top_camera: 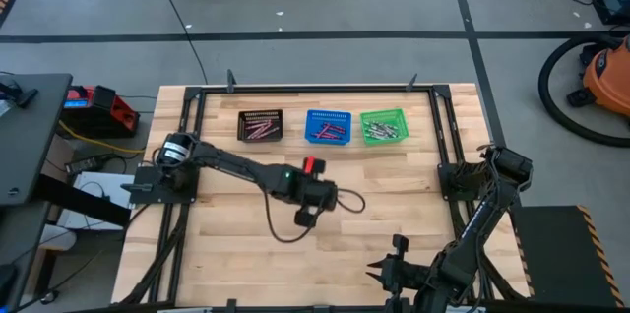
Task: Sort crayons
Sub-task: Put the pink crayon into the black bin
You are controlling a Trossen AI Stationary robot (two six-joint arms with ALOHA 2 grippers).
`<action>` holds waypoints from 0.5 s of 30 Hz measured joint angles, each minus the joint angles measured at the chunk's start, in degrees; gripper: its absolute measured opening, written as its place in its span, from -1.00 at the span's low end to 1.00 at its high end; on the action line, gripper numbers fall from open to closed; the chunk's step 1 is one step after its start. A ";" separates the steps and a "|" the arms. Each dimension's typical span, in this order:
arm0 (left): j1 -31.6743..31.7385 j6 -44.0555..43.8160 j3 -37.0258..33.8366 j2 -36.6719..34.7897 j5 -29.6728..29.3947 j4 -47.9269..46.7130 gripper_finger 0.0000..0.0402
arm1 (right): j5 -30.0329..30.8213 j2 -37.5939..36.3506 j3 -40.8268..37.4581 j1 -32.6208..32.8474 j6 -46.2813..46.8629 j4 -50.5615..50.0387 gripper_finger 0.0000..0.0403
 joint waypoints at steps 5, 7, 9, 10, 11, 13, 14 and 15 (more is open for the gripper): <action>3.40 -0.02 -0.58 -2.06 0.06 -4.31 -0.91 | -0.02 0.00 -0.04 0.00 -0.24 0.40 -0.58; 4.82 -0.02 -1.87 -3.57 0.06 -5.01 -0.91 | -0.02 0.00 -0.04 0.07 -0.48 0.67 -0.58; 6.20 -0.02 -4.24 -5.87 0.04 -4.98 -0.91 | 0.00 0.00 -0.04 0.07 -0.91 0.83 -0.58; 6.97 -0.02 -5.50 -7.00 0.05 -5.31 -0.91 | 0.00 -0.02 -0.04 0.11 -1.01 0.93 -0.58; 7.73 -0.03 -6.71 -8.27 0.04 -4.91 -0.91 | -0.02 -0.02 -0.04 0.11 -1.10 0.90 -0.58; 9.35 -0.14 -9.92 -11.46 0.05 -4.47 -0.91 | -0.01 -0.02 -0.04 0.11 -1.89 1.02 -0.58; 10.31 -0.26 -11.29 -13.13 0.06 -4.36 -0.91 | 0.00 -0.02 -0.03 0.10 -2.03 1.08 -0.58; 11.21 -0.44 -12.71 -14.81 0.06 -3.67 -0.91 | 0.00 -0.02 -0.04 0.09 -2.17 1.07 -0.58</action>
